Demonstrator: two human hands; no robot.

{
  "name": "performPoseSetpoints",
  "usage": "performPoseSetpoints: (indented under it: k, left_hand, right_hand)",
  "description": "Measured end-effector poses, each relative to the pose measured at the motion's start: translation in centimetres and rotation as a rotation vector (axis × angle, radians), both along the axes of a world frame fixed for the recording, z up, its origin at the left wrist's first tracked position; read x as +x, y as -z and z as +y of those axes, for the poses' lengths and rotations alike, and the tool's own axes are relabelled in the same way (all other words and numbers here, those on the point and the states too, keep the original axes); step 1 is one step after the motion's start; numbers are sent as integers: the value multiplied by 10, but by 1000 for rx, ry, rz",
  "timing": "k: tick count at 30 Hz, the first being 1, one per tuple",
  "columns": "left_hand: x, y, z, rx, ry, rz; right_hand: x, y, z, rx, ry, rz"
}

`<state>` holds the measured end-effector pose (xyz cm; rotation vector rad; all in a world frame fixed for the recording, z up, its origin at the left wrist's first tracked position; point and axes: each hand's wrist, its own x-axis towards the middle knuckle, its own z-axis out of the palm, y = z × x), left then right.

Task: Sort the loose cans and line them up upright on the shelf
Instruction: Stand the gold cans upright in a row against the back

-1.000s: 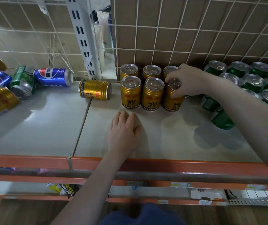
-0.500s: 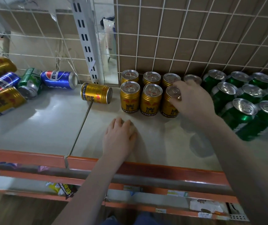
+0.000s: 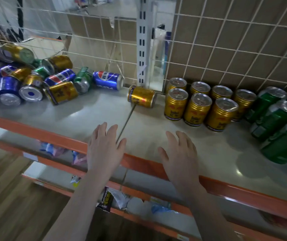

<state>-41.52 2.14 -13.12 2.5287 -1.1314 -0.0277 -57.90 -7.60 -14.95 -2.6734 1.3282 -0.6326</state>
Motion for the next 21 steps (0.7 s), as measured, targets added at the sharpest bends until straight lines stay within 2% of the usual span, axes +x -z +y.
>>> performPoseSetpoints:
  k: [7, 13, 21]
  left_hand:
    - [105, -1, 47, -23, 88, -69]
    - [171, -7, 50, -48, 206, -179]
    - [238, -12, 7, -32, 211, -268]
  right_hand:
    - [100, 0, 39, 48, 74, 3]
    - [162, -9, 56, 96, 143, 3]
    - [190, -15, 5, -13, 153, 87]
